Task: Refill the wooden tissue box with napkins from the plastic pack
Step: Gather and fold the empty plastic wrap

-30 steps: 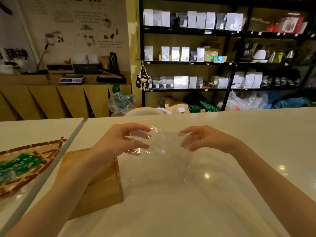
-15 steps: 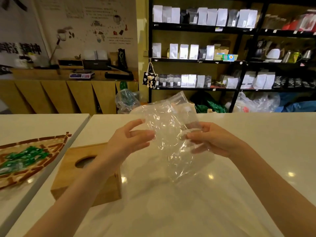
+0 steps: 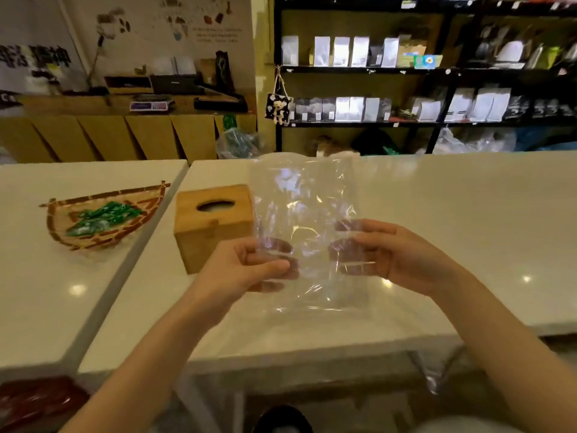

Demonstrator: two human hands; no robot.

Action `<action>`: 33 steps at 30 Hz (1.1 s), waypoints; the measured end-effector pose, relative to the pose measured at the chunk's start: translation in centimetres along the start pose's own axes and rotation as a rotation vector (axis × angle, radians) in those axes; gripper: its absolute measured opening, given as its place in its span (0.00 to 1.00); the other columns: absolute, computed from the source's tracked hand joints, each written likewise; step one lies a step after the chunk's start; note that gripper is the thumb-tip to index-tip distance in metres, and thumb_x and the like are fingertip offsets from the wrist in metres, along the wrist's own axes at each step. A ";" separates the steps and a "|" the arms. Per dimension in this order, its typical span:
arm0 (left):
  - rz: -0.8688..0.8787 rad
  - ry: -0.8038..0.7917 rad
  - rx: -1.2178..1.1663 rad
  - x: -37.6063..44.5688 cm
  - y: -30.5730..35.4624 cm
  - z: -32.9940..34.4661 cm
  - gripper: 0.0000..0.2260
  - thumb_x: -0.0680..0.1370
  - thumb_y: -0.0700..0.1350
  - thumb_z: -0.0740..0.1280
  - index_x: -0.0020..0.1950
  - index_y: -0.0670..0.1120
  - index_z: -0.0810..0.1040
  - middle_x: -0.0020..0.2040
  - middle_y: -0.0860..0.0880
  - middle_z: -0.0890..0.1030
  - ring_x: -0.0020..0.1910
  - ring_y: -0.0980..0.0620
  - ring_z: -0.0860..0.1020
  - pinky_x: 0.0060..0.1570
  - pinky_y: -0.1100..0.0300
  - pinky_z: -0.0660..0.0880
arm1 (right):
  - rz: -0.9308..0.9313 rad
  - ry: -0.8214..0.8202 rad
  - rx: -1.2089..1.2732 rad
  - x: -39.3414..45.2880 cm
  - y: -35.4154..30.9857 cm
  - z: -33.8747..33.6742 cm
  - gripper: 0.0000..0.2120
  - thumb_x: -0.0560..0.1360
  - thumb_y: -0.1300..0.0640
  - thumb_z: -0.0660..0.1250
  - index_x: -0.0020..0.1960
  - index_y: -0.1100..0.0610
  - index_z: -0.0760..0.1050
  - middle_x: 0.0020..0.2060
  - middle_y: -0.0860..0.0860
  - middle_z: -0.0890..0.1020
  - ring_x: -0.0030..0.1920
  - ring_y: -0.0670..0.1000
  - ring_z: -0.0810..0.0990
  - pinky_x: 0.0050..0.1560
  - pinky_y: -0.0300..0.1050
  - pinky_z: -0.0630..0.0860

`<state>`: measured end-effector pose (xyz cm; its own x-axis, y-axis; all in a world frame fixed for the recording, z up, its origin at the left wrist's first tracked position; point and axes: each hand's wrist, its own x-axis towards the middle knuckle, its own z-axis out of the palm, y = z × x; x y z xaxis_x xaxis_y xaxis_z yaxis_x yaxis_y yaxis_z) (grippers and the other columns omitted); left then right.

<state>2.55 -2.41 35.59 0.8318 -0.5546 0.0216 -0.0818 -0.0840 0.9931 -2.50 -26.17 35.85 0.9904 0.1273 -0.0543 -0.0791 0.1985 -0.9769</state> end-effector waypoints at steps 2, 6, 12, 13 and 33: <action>-0.032 -0.086 0.044 -2.8 -0.9 -0.8 0.07 0.72 0.38 0.68 0.48 0.46 0.81 0.42 0.47 0.87 0.42 0.50 0.85 0.39 0.60 0.81 | 0.045 -0.046 0.043 -2.5 2.1 1.6 0.14 0.62 0.57 0.69 0.47 0.53 0.84 0.43 0.55 0.87 0.45 0.53 0.85 0.44 0.48 0.83; -0.093 -0.335 0.130 -8.1 -2.9 -1.7 0.07 0.75 0.40 0.65 0.45 0.46 0.83 0.34 0.51 0.86 0.37 0.53 0.83 0.42 0.63 0.78 | 0.211 -0.147 0.088 -6.7 7.0 3.5 0.19 0.59 0.55 0.77 0.49 0.54 0.83 0.46 0.56 0.86 0.47 0.52 0.85 0.44 0.44 0.82; -0.465 -0.477 0.108 -12.0 -12.8 -1.5 0.09 0.76 0.39 0.65 0.53 0.48 0.80 0.40 0.54 0.85 0.41 0.56 0.80 0.41 0.65 0.79 | 0.542 -0.072 0.006 -9.7 16.7 4.6 0.07 0.71 0.64 0.68 0.44 0.55 0.83 0.42 0.53 0.86 0.44 0.50 0.85 0.51 0.49 0.80; -0.535 -0.449 0.078 -12.4 -15.2 -1.2 0.08 0.76 0.39 0.65 0.51 0.50 0.80 0.44 0.53 0.85 0.44 0.54 0.81 0.45 0.61 0.80 | 0.595 -0.054 0.024 -9.8 18.8 4.3 0.09 0.72 0.65 0.65 0.45 0.56 0.82 0.42 0.53 0.86 0.44 0.51 0.85 0.52 0.50 0.79; -0.906 0.263 -0.271 -7.9 -62.7 5.4 0.08 0.74 0.31 0.64 0.40 0.43 0.75 0.40 0.41 0.78 0.34 0.49 0.77 0.28 0.62 0.78 | 0.901 0.491 -0.240 2.3 64.1 -3.9 0.08 0.73 0.70 0.61 0.38 0.62 0.71 0.29 0.55 0.73 0.29 0.51 0.73 0.33 0.47 0.74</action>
<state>-1.87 2.80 -27.48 0.6164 -0.1692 -0.7691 0.7491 -0.1752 0.6389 -4.80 -16.93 -27.71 0.5182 -0.2863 -0.8059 -0.8373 0.0221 -0.5462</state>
